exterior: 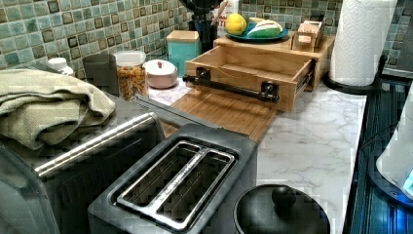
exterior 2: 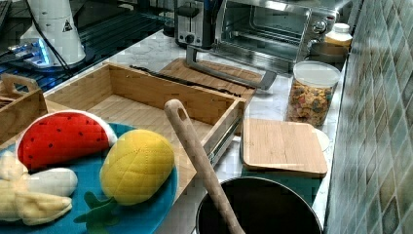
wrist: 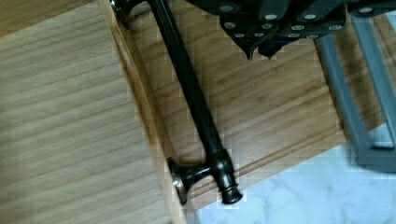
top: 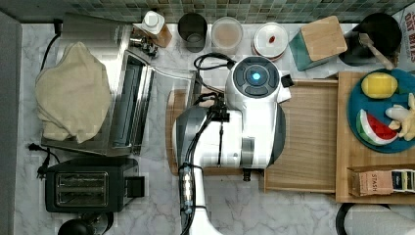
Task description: Close the drawer.
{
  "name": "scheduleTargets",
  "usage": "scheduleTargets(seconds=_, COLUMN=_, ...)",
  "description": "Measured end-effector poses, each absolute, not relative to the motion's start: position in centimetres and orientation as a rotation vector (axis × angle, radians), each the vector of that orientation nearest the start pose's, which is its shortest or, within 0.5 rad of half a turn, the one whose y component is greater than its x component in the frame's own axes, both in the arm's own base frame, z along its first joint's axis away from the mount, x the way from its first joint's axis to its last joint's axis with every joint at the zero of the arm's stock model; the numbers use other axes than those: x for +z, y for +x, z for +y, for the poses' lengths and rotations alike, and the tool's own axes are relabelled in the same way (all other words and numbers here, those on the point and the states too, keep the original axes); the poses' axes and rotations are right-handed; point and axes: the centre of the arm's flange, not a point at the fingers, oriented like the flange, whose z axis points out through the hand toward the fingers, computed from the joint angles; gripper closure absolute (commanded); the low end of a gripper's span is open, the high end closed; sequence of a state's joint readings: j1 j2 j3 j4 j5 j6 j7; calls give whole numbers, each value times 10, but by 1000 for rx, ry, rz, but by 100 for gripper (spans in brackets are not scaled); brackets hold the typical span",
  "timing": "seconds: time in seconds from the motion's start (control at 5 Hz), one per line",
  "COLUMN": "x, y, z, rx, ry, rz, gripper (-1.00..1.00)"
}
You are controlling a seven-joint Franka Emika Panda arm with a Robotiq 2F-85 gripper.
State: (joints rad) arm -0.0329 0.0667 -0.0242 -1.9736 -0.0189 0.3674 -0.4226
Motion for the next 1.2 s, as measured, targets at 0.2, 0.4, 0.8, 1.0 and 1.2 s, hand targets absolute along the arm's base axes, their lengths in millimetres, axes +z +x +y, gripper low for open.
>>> scheduleTargets(seconds=0.2, x=413, y=571, z=-32, rx=-121, ry=-3079, rz=622, gripper=100)
scheduleTargets(seconds=0.4, x=380, y=576, z=-32, rx=-213, ry=-3070, rz=605, gripper=100)
scheduleTargets(seconds=0.8, x=270, y=565, z=-32, rx=19, ry=-3105, rz=581, gripper=100)
scheduleTargets(seconds=1.0, x=226, y=539, z=-25, rx=109, ry=-3124, rz=471, gripper=100)
scheduleTargets(seconds=1.2, x=242, y=537, z=-19, rx=54, ry=-3126, rz=439, gripper=100)
